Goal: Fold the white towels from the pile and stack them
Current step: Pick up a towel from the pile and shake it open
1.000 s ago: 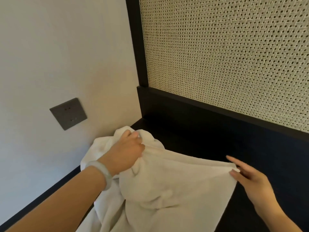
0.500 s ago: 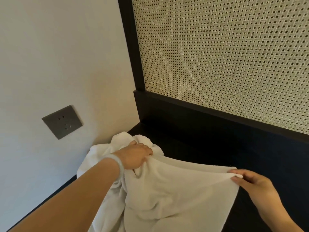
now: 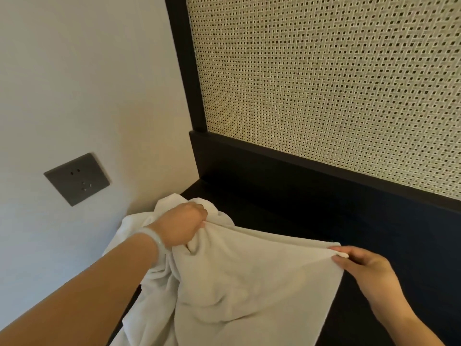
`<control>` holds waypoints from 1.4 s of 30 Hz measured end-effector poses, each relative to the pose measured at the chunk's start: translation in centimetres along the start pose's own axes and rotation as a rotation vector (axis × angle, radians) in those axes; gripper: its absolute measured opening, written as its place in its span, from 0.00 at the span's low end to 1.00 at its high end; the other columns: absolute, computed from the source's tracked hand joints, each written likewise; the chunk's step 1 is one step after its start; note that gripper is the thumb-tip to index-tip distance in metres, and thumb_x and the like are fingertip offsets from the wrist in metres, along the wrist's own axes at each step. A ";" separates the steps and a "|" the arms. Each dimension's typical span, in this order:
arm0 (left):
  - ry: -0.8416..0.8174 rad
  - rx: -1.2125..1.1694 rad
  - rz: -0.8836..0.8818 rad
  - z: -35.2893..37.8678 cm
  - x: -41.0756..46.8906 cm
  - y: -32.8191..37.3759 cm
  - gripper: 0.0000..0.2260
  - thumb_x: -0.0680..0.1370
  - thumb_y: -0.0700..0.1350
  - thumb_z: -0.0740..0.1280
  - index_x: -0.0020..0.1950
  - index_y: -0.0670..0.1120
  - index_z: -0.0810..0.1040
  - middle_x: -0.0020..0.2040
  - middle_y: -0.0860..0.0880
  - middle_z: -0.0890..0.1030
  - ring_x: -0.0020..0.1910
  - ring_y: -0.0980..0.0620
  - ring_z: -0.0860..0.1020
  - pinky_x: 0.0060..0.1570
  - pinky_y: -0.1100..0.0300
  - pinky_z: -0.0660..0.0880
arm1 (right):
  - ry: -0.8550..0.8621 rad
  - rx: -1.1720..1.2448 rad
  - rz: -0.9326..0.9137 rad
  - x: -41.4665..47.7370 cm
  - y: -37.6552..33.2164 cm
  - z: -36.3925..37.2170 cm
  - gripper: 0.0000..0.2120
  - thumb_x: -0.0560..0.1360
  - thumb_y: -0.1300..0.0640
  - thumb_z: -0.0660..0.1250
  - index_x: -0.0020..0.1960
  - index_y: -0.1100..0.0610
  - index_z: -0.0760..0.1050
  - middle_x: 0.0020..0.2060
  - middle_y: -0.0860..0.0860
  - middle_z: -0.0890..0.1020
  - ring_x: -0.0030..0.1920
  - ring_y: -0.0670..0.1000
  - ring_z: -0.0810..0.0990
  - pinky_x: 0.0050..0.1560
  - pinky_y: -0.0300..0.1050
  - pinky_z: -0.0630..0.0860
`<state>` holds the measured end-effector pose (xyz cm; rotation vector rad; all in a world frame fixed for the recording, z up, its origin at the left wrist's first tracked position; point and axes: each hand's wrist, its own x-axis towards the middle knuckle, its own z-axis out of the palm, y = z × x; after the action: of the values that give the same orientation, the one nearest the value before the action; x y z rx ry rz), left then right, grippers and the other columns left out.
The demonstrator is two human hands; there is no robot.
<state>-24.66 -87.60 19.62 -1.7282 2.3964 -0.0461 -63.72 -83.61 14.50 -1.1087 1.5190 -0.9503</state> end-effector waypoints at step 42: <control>0.678 -0.214 -0.846 -11.4 -30.5 -0.5 0.12 0.81 0.38 0.58 0.57 0.47 0.80 0.52 0.50 0.78 0.51 0.53 0.75 0.53 0.65 0.69 | -0.566 -0.195 -1.238 -5.0 -42.7 17.9 0.10 0.67 0.56 0.79 0.44 0.50 0.79 0.35 0.50 0.81 0.36 0.50 0.78 0.35 0.44 0.69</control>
<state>-16.87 -59.91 34.95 -3.0955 1.8214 -0.5858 -37.85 -91.18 52.43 -2.3011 0.3462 -1.0979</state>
